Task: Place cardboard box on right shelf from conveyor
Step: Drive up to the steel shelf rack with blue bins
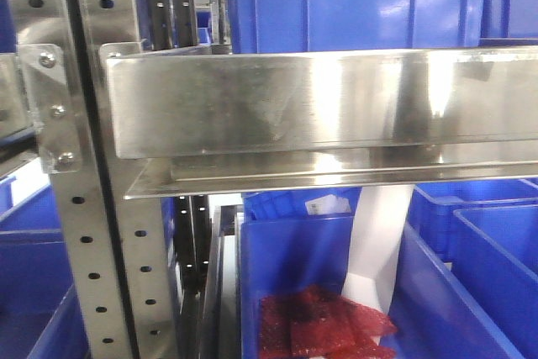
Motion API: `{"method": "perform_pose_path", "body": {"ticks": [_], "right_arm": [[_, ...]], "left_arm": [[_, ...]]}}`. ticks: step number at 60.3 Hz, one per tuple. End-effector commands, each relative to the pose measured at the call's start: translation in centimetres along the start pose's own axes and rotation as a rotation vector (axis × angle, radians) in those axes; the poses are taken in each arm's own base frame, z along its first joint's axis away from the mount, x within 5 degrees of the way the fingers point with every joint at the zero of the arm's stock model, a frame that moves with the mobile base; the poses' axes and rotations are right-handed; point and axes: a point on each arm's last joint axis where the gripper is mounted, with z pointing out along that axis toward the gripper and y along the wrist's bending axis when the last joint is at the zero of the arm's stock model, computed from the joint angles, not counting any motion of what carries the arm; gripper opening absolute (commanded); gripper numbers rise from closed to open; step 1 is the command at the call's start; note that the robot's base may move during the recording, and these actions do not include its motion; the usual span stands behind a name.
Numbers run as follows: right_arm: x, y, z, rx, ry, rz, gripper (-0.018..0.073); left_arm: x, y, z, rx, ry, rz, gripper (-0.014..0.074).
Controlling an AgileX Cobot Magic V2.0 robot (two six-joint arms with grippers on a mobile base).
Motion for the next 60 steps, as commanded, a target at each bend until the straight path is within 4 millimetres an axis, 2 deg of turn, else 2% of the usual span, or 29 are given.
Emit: {"method": "perform_pose_path", "body": {"ticks": [1, 60], "right_arm": [[-1.80, 0.35, -0.16, -0.024, -0.124, -0.025, 0.0060], [-1.87, 0.38, -0.17, -0.027, -0.132, -0.025, 0.0060]], "left_arm": [[-0.57, 0.04, -0.09, -0.003, -0.091, -0.005, -0.0116], [-0.57, 0.04, -0.09, -0.003, -0.091, -0.005, -0.0116]]}}
